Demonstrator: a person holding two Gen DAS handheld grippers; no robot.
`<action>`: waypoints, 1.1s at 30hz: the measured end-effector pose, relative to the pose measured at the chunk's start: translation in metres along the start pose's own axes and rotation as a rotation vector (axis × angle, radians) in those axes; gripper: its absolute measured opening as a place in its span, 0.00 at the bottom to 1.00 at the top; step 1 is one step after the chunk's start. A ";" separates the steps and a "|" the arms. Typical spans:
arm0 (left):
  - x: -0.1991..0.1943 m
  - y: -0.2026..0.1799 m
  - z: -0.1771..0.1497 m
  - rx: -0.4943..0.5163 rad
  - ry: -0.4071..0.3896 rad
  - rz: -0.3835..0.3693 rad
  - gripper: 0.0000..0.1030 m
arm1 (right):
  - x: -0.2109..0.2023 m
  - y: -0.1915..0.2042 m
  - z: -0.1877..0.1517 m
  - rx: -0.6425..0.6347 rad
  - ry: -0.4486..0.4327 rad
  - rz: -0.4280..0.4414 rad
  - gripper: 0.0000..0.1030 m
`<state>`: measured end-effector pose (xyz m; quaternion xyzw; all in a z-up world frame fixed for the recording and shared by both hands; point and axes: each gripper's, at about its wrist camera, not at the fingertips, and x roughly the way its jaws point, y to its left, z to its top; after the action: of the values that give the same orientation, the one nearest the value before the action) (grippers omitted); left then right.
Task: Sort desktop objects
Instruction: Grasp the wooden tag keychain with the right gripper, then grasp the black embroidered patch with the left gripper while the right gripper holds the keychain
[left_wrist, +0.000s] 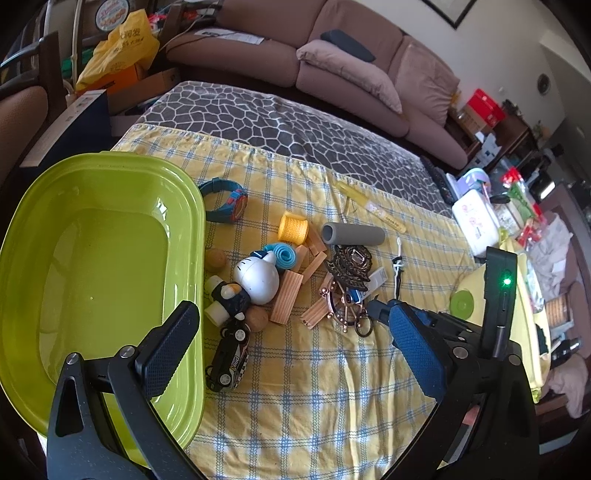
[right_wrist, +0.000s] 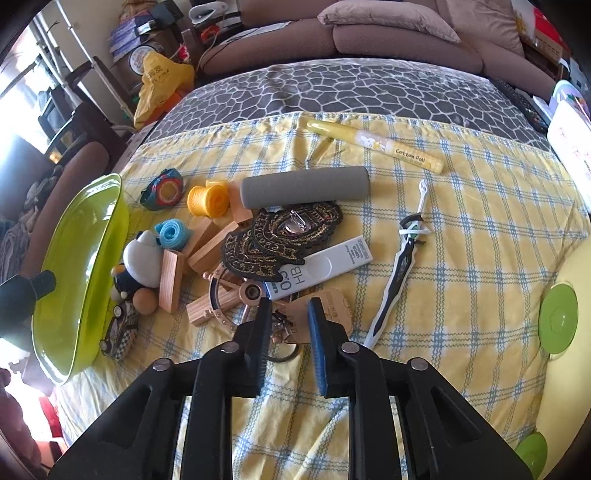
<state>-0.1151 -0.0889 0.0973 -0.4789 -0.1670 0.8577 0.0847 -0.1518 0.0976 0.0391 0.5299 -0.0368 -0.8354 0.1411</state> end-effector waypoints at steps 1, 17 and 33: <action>0.000 -0.001 0.000 0.001 0.000 0.000 1.00 | 0.003 -0.004 -0.001 0.013 0.007 -0.014 0.44; 0.005 -0.007 -0.001 0.012 0.011 -0.002 1.00 | 0.008 -0.004 -0.004 0.003 0.012 0.004 0.52; 0.032 -0.050 -0.012 0.095 0.058 0.005 1.00 | -0.091 -0.027 0.015 0.073 -0.192 0.037 0.52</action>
<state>-0.1226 -0.0303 0.0847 -0.4995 -0.1225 0.8505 0.1100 -0.1344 0.1475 0.1192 0.4513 -0.0906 -0.8777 0.1331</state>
